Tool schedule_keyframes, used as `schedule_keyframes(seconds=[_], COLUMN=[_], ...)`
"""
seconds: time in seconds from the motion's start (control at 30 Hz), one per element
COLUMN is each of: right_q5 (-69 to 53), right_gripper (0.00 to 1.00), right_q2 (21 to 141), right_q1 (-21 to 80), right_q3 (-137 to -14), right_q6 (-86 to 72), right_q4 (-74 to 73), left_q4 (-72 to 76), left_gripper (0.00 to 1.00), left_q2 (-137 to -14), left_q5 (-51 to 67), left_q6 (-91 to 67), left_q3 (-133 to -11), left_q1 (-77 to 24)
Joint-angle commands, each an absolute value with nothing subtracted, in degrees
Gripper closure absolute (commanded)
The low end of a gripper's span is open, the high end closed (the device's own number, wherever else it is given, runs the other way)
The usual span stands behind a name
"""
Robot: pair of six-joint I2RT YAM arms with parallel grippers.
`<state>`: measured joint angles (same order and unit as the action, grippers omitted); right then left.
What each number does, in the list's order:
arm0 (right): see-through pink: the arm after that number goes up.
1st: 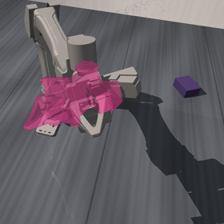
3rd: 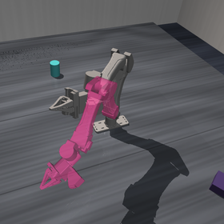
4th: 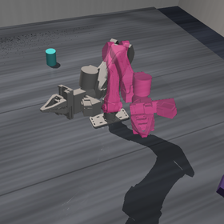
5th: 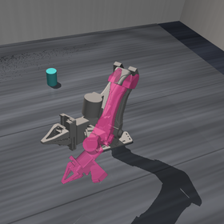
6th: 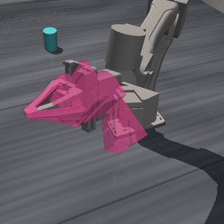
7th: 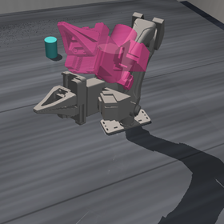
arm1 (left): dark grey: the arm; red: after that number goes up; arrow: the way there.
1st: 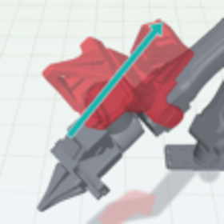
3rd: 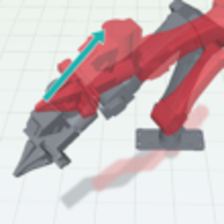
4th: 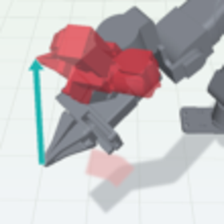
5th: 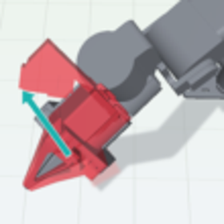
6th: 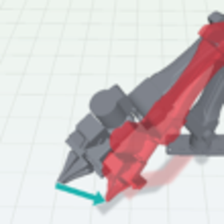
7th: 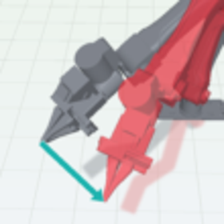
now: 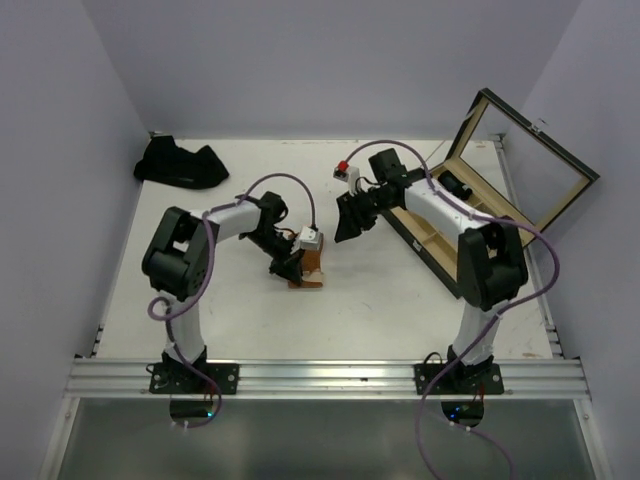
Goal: Roll the underwear
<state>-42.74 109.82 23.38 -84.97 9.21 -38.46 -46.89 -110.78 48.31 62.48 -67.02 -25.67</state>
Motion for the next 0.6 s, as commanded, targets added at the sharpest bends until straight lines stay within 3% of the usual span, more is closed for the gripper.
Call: schedule_keyframes(seconds=[0.0, 0.17, 0.3, 0.57], right_q5=[-44.4, -41.9, -37.4, -35.9], right_gripper=[0.55, 0.56, 0.50, 0.48], right_q2=[101.9, 97.2, 96.3, 97.5], right_q1=[24.3, 29.0, 37.2, 44.7], right_q3=[-80.1, -76.6, -74.3, -71.9], right_q6=[15.9, 23.5, 29.3, 31.2], right_q4=[-33.8, -33.7, -32.3, -30.8], left_q4=[-67.4, -69.2, -69.0, -67.1], left_gripper=[1.00, 1.00, 1.00, 1.00], left_q2=[-128.9, -134.8, -138.8, -140.5], left_q5=[44.1, 44.6, 43.5, 43.3], left_q6=[66.2, 63.5, 59.6, 54.8], left_q3=[-67.3, -73.7, -77.6, -78.6], left_q1=[-24.3, -22.6, -22.2, -22.0])
